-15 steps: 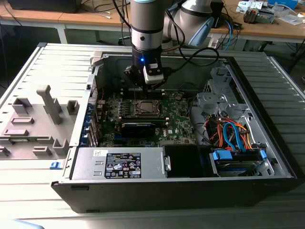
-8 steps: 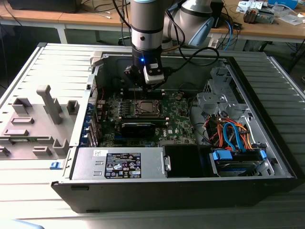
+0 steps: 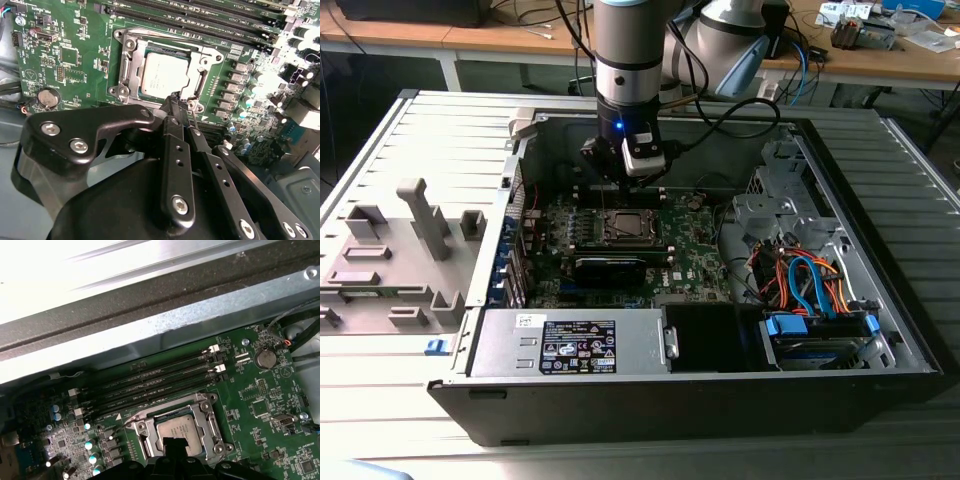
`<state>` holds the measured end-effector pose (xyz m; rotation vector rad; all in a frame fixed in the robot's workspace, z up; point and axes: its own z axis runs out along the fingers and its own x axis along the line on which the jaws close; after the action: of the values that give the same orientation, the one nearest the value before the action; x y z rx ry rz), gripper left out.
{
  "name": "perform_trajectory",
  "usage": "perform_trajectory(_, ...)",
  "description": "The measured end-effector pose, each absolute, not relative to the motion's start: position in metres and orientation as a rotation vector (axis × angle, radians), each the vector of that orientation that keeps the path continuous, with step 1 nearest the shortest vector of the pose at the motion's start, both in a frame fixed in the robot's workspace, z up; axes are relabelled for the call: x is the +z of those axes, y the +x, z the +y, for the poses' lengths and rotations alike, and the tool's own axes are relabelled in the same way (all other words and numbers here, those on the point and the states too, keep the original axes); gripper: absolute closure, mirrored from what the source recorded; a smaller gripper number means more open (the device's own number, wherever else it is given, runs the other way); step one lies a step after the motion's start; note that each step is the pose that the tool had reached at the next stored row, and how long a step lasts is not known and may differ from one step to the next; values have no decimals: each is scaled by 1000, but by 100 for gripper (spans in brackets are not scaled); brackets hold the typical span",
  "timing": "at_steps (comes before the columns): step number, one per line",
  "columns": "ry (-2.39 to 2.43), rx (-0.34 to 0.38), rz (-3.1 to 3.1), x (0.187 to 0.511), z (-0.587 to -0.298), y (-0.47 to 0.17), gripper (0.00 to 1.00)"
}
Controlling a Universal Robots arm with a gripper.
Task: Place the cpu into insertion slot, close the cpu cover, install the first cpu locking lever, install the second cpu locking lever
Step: 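Install the first cpu locking lever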
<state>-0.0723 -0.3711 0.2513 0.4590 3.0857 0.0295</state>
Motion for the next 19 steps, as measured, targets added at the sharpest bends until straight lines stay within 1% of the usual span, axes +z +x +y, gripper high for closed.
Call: perform_trajectory(19,413,30,3092,251,-371,-72,89)
